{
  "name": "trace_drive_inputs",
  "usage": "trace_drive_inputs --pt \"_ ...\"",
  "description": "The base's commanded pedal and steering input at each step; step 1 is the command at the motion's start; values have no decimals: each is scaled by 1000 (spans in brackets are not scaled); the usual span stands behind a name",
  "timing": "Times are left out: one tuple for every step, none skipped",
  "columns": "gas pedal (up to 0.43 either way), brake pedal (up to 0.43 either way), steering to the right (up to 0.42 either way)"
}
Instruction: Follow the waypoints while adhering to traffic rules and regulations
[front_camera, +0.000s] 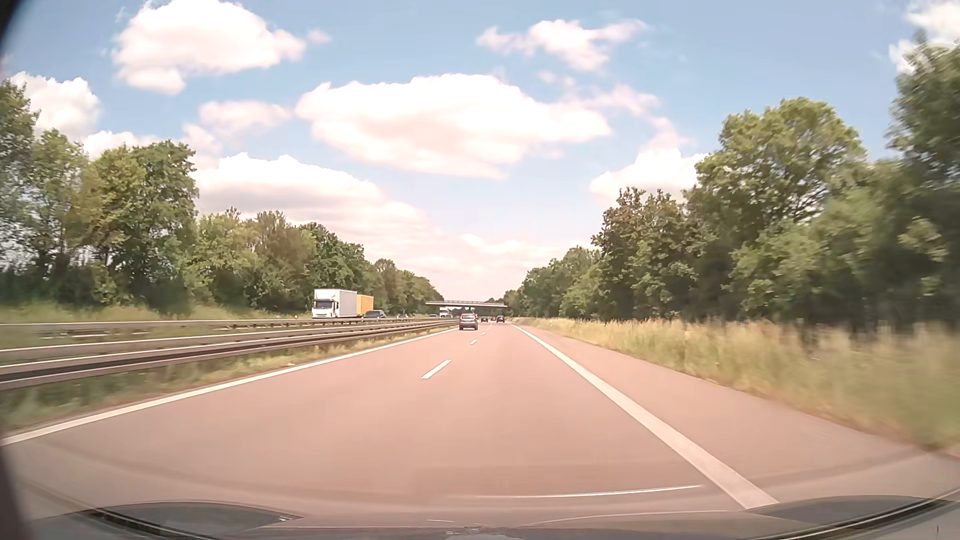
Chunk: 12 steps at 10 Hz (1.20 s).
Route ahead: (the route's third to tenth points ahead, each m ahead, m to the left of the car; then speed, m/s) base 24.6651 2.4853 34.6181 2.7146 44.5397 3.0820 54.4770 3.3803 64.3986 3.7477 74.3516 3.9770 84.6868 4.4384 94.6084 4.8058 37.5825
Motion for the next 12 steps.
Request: trace_drive_inputs --pt "398 6 -1" --pt "398 6 -1" --pt "398 12 -1" --pt "398 12 -2" --pt "409 12 -2" --pt "409 12 -1" --pt "409 12 -2" --pt "409 12 -1" --pt "409 6 -2" --pt "409 12 -1" --pt "409 12 -2" --pt "409 12 -2"
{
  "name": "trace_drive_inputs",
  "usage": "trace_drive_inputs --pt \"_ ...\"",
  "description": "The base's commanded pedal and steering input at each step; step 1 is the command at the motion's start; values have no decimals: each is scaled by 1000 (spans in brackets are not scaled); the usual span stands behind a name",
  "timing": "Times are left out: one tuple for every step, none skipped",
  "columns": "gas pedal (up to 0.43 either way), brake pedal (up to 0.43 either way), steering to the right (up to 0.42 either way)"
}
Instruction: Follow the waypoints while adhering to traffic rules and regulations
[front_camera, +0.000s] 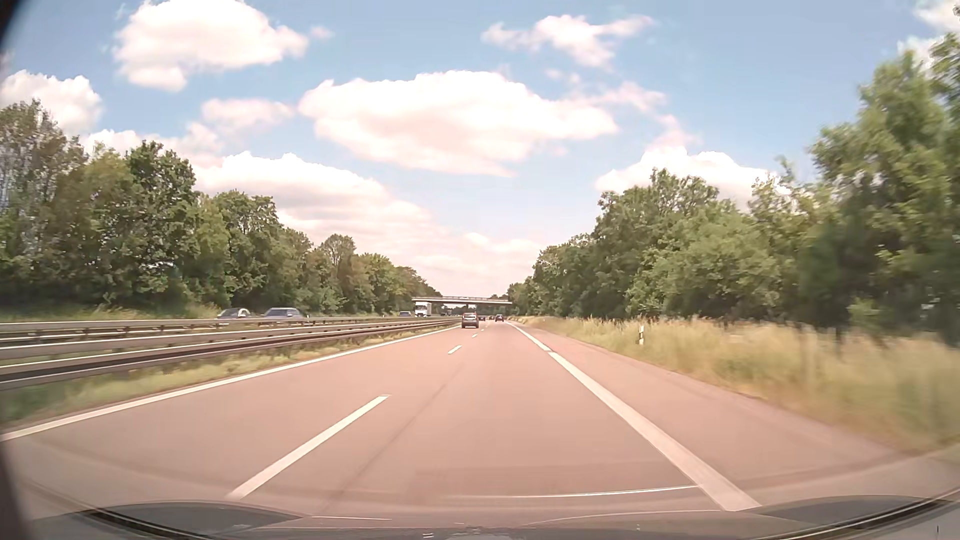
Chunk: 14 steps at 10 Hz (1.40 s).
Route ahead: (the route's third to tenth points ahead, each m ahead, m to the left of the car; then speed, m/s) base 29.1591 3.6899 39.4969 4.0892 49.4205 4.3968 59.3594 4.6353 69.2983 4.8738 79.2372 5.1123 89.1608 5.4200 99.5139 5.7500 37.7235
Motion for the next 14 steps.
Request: trace_drive_inputs --pt "409 6 -3" --pt "409 12 -3" --pt "409 12 -3" --pt "409 6 -3" --pt "409 12 -3" --pt "409 6 -3" --pt "409 12 -3" --pt "409 12 -3" --pt "409 12 -3" --pt "409 12 -3" --pt "409 6 -3" --pt "409 12 -2" --pt "409 12 -3" --pt "409 12 -2"
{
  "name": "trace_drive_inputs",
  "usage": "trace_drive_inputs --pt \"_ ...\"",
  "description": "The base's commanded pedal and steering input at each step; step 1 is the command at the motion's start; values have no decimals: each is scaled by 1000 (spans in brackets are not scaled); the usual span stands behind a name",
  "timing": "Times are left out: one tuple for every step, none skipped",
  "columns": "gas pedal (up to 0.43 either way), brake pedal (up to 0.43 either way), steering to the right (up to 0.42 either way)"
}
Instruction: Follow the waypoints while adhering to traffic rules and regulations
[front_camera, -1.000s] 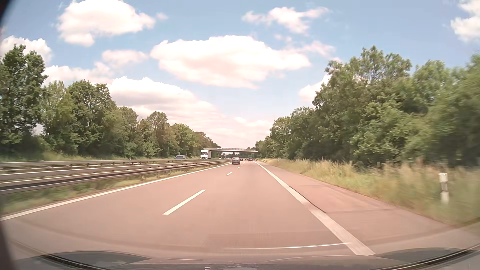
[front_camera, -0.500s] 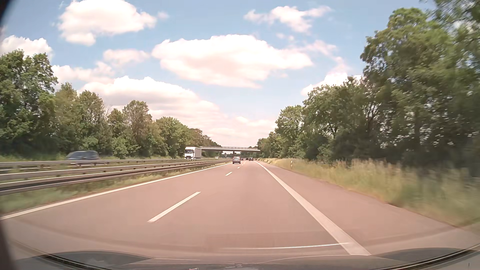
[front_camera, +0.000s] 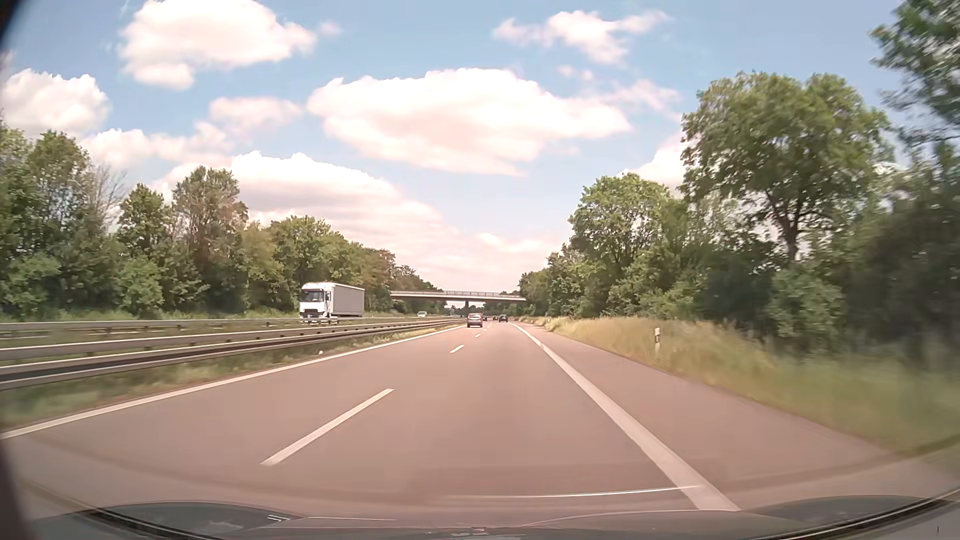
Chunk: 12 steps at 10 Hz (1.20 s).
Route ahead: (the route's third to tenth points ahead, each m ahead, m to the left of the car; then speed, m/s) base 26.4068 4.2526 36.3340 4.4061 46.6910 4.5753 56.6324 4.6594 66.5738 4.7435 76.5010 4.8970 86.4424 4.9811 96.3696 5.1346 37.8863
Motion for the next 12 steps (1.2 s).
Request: trace_drive_inputs --pt "409 12 -2" --pt "409 12 -3" --pt "409 6 -2" --pt "409 12 -2" --pt "409 12 -3" --pt "409 12 -2" --pt "409 12 -2" --pt "409 12 -1" --pt "409 12 -2" --pt "409 12 -1" --pt "409 12 -1" --pt "409 6 -1"
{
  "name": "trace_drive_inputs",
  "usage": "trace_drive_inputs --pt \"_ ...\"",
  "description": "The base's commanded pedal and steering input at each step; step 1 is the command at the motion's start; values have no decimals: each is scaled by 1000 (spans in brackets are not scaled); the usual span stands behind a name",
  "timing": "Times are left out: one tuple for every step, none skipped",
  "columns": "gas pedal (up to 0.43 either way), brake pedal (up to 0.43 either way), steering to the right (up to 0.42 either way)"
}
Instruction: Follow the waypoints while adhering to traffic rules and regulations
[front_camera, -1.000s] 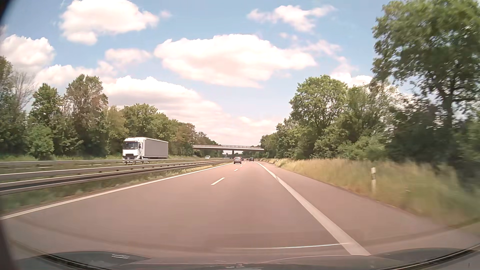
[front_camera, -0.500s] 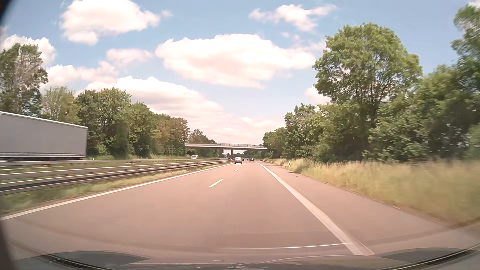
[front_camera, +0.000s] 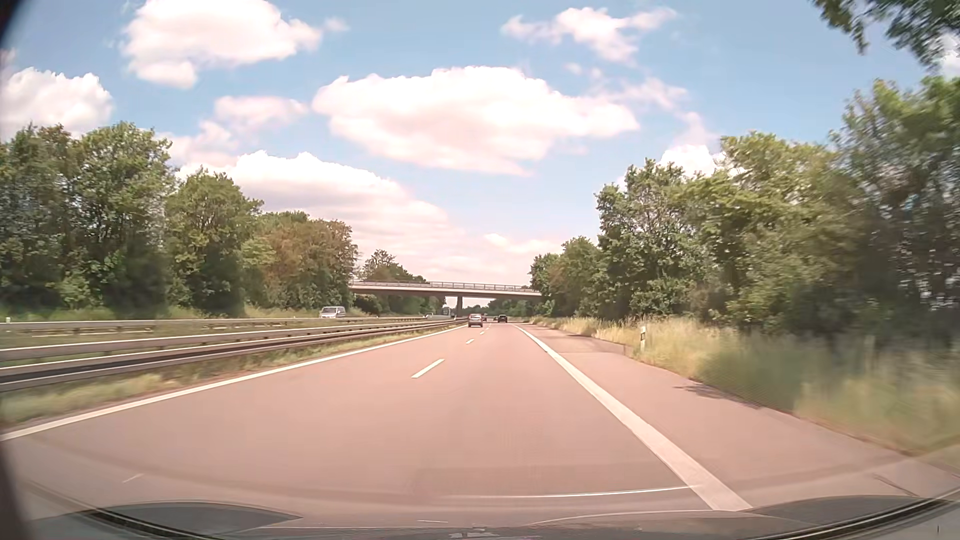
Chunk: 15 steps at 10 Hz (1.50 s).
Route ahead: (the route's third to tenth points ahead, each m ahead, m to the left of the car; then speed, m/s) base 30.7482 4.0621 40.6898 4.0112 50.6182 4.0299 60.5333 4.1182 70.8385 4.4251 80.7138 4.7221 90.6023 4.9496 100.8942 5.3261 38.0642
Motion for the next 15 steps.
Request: trace_drive_inputs --pt "409 12 -1" --pt "409 12 -2" --pt "409 12 -1" --pt "409 12 -2" --pt "409 6 -3" --pt "409 6 -3" --pt "409 12 -3" --pt "409 6 -3" --pt "409 12 -3" --pt "409 12 -4" --pt "409 12 -4" --pt "409 6 -4" --pt "409 6 -4" --pt "409 12 -4" --pt "409 12 -4"
